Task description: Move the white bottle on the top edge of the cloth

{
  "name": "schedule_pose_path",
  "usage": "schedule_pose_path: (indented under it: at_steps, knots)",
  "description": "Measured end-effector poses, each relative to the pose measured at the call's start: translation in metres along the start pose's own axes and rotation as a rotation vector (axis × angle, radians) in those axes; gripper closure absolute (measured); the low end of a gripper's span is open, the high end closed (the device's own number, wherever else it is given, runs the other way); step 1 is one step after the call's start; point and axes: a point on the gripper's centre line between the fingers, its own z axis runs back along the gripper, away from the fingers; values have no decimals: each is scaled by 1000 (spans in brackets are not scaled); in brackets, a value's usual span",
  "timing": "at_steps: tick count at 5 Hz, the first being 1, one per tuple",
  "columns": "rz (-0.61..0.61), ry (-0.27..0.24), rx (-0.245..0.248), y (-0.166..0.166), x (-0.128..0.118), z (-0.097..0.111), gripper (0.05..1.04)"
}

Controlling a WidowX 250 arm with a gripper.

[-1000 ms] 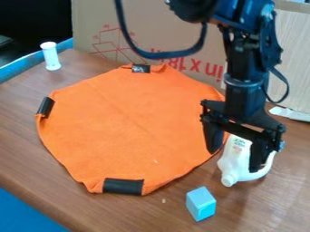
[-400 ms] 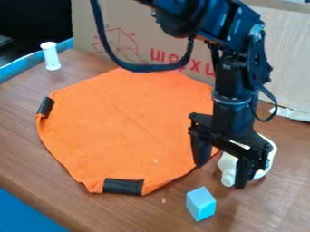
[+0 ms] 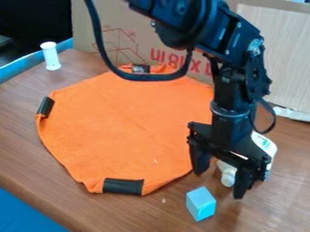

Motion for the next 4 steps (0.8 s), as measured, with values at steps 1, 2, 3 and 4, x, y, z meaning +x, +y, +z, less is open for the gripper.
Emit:
schedule_pose_path:
  at_steps: [1, 2, 3, 4]
  knots:
    - [41, -31, -10, 0, 2, -4, 410]
    - [97, -54, -14, 3, 6, -11, 701]
    - [126, -79, -16, 4, 11, -12, 756]
    - [149, -76, -24, 9, 10, -13, 757]
